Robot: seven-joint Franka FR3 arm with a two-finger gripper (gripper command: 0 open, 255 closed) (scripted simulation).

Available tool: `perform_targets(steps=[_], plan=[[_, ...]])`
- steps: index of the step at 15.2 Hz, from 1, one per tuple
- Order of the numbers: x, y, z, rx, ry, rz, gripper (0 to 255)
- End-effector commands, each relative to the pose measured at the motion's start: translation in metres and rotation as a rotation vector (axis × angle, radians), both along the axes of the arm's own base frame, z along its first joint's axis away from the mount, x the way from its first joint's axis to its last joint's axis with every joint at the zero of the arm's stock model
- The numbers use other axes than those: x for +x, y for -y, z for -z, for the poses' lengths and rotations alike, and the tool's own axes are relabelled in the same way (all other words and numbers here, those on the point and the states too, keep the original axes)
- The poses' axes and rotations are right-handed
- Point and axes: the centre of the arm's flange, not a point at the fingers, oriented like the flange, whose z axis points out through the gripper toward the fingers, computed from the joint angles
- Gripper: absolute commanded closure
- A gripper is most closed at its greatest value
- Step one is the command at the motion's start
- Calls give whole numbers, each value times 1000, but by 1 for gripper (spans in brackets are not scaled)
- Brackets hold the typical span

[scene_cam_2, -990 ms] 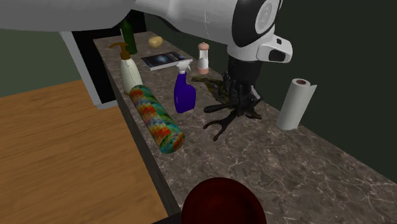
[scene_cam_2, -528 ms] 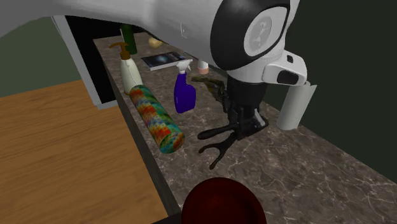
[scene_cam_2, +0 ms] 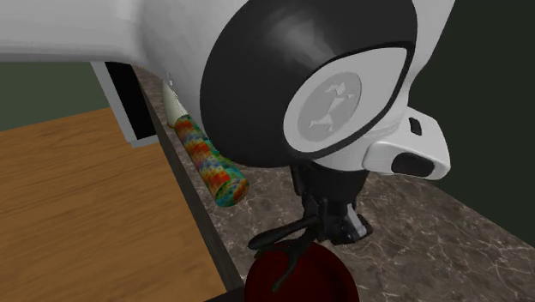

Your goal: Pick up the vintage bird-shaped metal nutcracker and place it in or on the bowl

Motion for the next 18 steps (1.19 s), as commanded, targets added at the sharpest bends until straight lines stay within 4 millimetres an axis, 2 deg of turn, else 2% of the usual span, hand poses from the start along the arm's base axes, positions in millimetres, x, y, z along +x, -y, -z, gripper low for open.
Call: perform_targets(steps=[1,2,14,18], plan=[[-13,25,0,1,0,-1,255],[-17,32,0,1,0,-1,255],[-17,32,67,1,0,-1,255],[-17,32,67,1,0,-1,255]])
